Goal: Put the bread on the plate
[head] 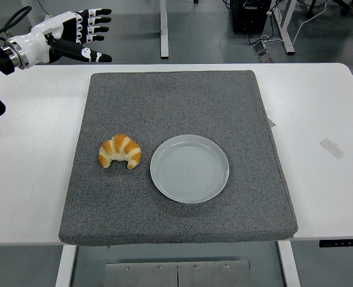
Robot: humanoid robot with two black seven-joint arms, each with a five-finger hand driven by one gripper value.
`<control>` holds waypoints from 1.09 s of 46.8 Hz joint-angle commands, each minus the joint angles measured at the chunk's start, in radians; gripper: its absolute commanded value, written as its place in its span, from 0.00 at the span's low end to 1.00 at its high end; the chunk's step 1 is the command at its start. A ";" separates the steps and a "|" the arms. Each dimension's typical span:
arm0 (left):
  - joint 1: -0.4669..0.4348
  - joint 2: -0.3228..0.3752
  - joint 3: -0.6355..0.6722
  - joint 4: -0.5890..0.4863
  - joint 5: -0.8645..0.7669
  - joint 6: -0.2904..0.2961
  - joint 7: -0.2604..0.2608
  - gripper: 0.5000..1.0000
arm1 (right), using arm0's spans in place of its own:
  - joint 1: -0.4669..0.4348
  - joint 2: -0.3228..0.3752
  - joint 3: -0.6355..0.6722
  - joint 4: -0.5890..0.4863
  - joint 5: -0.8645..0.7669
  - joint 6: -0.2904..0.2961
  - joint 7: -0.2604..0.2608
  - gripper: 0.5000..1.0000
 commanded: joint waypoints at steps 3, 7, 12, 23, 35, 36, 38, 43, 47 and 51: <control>0.001 0.034 0.005 -0.058 0.139 0.001 -0.010 0.96 | 0.000 0.000 0.000 0.000 0.000 0.000 0.000 1.00; 0.001 0.046 0.006 -0.078 0.237 0.001 -0.026 0.95 | 0.000 0.000 0.000 0.000 -0.001 0.000 0.000 1.00; 0.001 0.062 0.006 -0.110 0.338 0.001 -0.033 0.95 | 0.001 0.000 0.000 0.000 0.000 0.000 0.000 1.00; -0.008 0.077 0.008 -0.197 0.553 0.004 -0.033 0.95 | 0.000 0.000 0.000 0.000 0.000 0.000 0.000 1.00; -0.004 0.076 0.008 -0.259 0.753 0.004 -0.035 0.95 | 0.001 0.000 0.000 0.000 0.000 0.000 0.000 1.00; -0.002 0.076 0.008 -0.263 0.766 0.004 -0.035 0.95 | 0.001 0.000 0.000 0.000 0.000 0.000 0.000 1.00; 0.001 0.076 0.008 -0.271 0.792 0.006 -0.035 0.95 | 0.000 0.000 0.000 0.000 0.000 0.000 0.000 1.00; -0.004 0.073 0.055 -0.283 0.840 0.013 -0.042 0.95 | 0.000 0.000 0.000 0.000 0.000 0.000 0.000 1.00; -0.008 0.073 0.091 -0.294 0.845 0.029 -0.056 0.95 | 0.000 0.000 0.000 0.000 0.000 0.000 0.000 1.00; -0.005 0.070 0.100 -0.297 0.846 0.042 -0.056 0.95 | 0.000 0.000 0.000 0.000 0.000 0.000 0.000 1.00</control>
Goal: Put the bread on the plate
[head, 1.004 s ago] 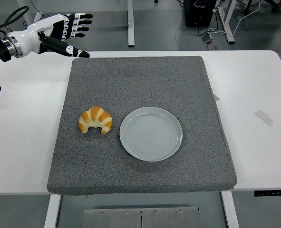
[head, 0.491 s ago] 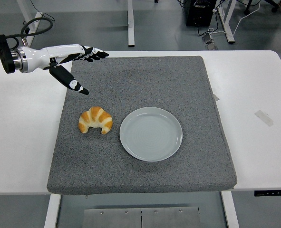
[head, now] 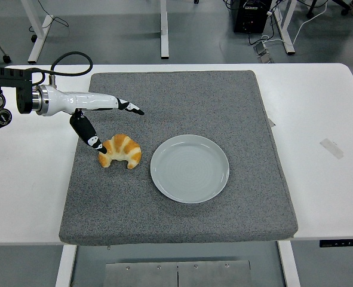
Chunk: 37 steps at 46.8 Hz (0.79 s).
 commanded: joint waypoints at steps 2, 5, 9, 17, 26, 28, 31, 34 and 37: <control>0.003 -0.003 0.012 0.000 0.006 0.011 -0.002 0.95 | 0.000 0.000 0.000 0.000 0.001 0.000 0.000 1.00; 0.005 -0.003 0.017 0.000 0.027 0.021 -0.002 0.95 | 0.000 0.000 0.000 0.000 -0.001 0.000 0.000 1.00; 0.011 -0.006 0.020 0.000 0.058 0.044 0.000 0.95 | 0.000 0.000 0.000 0.000 0.001 0.000 0.000 1.00; 0.012 -0.018 0.035 0.015 0.076 0.079 0.001 0.95 | 0.000 0.000 0.000 0.000 0.001 0.000 0.000 1.00; 0.012 -0.061 0.089 0.056 0.075 0.151 0.003 0.95 | 0.000 0.000 0.000 0.000 0.001 0.000 0.000 1.00; 0.014 -0.068 0.093 0.064 0.075 0.156 0.003 0.95 | 0.000 0.000 0.000 0.000 0.001 0.000 0.000 1.00; 0.017 -0.072 0.098 0.072 0.075 0.160 0.004 0.95 | 0.000 0.000 0.000 0.000 0.001 0.000 0.000 1.00; 0.019 -0.075 0.100 0.079 0.075 0.160 0.004 0.95 | 0.000 0.000 0.000 0.000 0.001 0.000 0.000 1.00; 0.025 -0.081 0.100 0.084 0.075 0.162 0.004 0.94 | 0.000 0.000 0.000 0.000 0.001 0.000 0.000 1.00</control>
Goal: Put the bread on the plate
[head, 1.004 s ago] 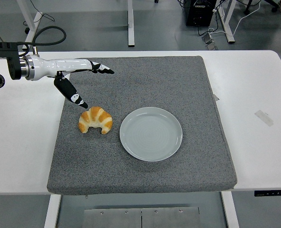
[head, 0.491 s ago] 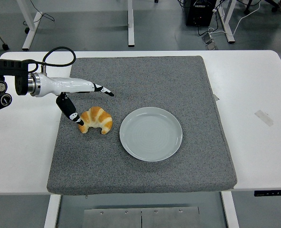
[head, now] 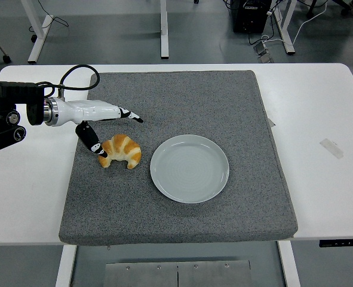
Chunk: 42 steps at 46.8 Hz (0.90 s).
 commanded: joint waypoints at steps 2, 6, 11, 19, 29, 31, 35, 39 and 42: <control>0.009 -0.011 0.000 0.006 0.000 0.002 0.002 0.94 | 0.000 0.000 0.000 0.000 0.000 0.000 0.000 1.00; 0.018 -0.024 0.000 0.010 0.000 0.002 0.003 0.94 | 0.000 0.000 0.000 0.000 -0.002 0.000 0.000 1.00; 0.024 -0.033 0.002 0.019 0.000 0.006 0.005 0.94 | 0.000 0.000 0.000 0.000 0.000 0.000 0.000 1.00; 0.038 -0.054 0.002 0.036 0.001 0.017 0.006 0.92 | 0.000 0.000 0.000 0.000 0.000 0.000 0.000 1.00; 0.047 -0.057 0.002 0.040 0.003 0.018 0.008 0.83 | 0.000 0.000 0.000 0.000 -0.002 0.000 0.000 1.00; 0.047 -0.057 0.002 0.040 0.006 0.018 0.009 0.79 | 0.000 0.000 0.000 0.000 0.000 0.000 0.000 1.00; 0.052 -0.064 0.002 0.043 0.023 0.018 0.009 0.71 | 0.000 0.000 0.000 0.000 0.000 0.000 0.000 1.00; 0.052 -0.068 0.002 0.049 0.028 0.020 0.009 0.65 | 0.002 0.000 0.000 0.000 0.000 0.000 0.000 1.00; 0.052 -0.068 0.002 0.052 0.029 0.022 0.009 0.60 | 0.000 0.000 0.000 0.000 0.000 0.000 0.000 1.00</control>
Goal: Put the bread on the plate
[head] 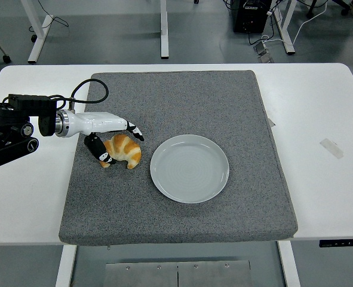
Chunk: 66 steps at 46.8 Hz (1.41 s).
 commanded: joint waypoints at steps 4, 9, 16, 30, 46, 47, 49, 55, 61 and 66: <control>-0.001 0.000 0.000 0.004 0.001 0.001 0.002 0.55 | -0.001 0.000 0.000 0.000 0.000 0.000 0.000 1.00; 0.000 -0.003 0.000 0.014 0.001 0.009 0.002 0.48 | -0.001 0.000 0.000 0.000 0.000 0.000 0.000 1.00; -0.001 -0.009 0.000 0.030 0.001 0.009 0.002 0.37 | -0.001 0.000 0.000 0.000 0.000 0.000 0.000 1.00; -0.011 -0.008 -0.002 0.031 -0.008 0.012 -0.002 0.33 | -0.001 0.000 0.000 0.000 0.000 0.000 0.000 1.00; -0.072 -0.003 -0.013 0.024 -0.069 0.009 -0.012 0.33 | -0.001 0.000 0.000 0.000 0.000 0.000 0.000 1.00; -0.078 -0.002 -0.013 0.024 -0.077 0.009 -0.012 0.33 | -0.001 0.000 0.000 0.000 0.000 0.000 0.000 1.00; -0.090 0.000 -0.013 0.022 -0.088 0.009 -0.014 0.33 | 0.001 0.000 0.000 0.000 0.000 0.000 0.000 1.00; -0.127 0.001 -0.016 0.019 -0.120 0.009 -0.028 0.33 | -0.001 0.000 0.000 0.000 0.000 0.000 0.000 1.00; -0.161 0.003 -0.016 0.016 -0.140 0.004 -0.032 0.33 | -0.001 0.000 0.000 0.000 0.000 0.000 0.000 1.00; -0.181 0.000 -0.016 0.017 -0.161 0.003 -0.038 0.33 | -0.001 0.000 0.000 0.000 -0.001 0.000 0.000 1.00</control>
